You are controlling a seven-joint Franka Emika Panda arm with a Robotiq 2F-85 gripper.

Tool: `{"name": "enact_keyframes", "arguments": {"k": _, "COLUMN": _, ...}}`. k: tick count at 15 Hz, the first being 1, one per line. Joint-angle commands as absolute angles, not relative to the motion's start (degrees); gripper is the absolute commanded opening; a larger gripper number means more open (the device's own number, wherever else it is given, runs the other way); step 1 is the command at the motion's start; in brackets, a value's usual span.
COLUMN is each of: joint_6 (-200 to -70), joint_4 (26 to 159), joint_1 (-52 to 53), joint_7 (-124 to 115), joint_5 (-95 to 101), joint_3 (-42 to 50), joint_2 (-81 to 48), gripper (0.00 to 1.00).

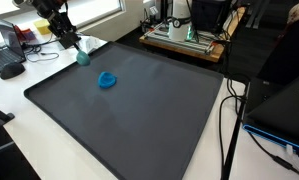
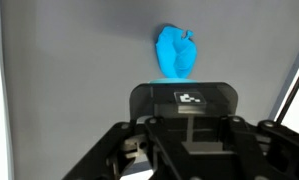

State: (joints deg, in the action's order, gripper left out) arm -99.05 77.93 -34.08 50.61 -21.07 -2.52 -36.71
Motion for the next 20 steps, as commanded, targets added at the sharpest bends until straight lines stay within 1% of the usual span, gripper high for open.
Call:
{"name": "enact_keyframes", "arguments": {"k": 1, "joint_6": -106.42, "joint_4": 91.95, "joint_1": -32.03, "joint_7": 52.35, "joint_5": -19.87, "joint_3": -1.99, "joint_2": -26.72, "gripper": 0.22}}
{"name": "enact_keyframes", "arguments": {"k": 2, "joint_6": -107.60, "joint_4": 94.19, "joint_1": -29.91, "joint_7": 52.88, "joint_5": -20.54, "joint_3": -0.01, "joint_2": -25.02, "gripper": 0.22}}
{"name": "enact_keyframes", "arguments": {"k": 8, "joint_6": -118.73, "joint_4": 110.92, "joint_1": -21.80, "joint_7": 49.88, "joint_5": -18.70, "joint_3": 3.41, "joint_2": -13.54, "gripper": 0.22}}
{"name": "enact_keyframes", "arguments": {"k": 12, "joint_6": -124.17, "joint_4": 118.26, "joint_1": -16.90, "joint_7": 43.64, "joint_5": -14.94, "joint_3": 4.92, "joint_2": -8.43, "gripper": 0.22}}
{"name": "enact_keyframes", "arguments": {"k": 16, "joint_6": -126.99, "joint_4": 121.94, "joint_1": -13.54, "joint_7": 35.42, "joint_5": -10.12, "joint_3": 5.39, "joint_2": -4.91, "gripper": 0.22}}
{"name": "enact_keyframes", "arguments": {"k": 20, "joint_6": -125.12, "joint_4": 121.34, "joint_1": -10.92, "joint_7": 27.50, "joint_5": -4.29, "joint_3": 5.08, "joint_2": -2.80, "gripper": 0.22}}
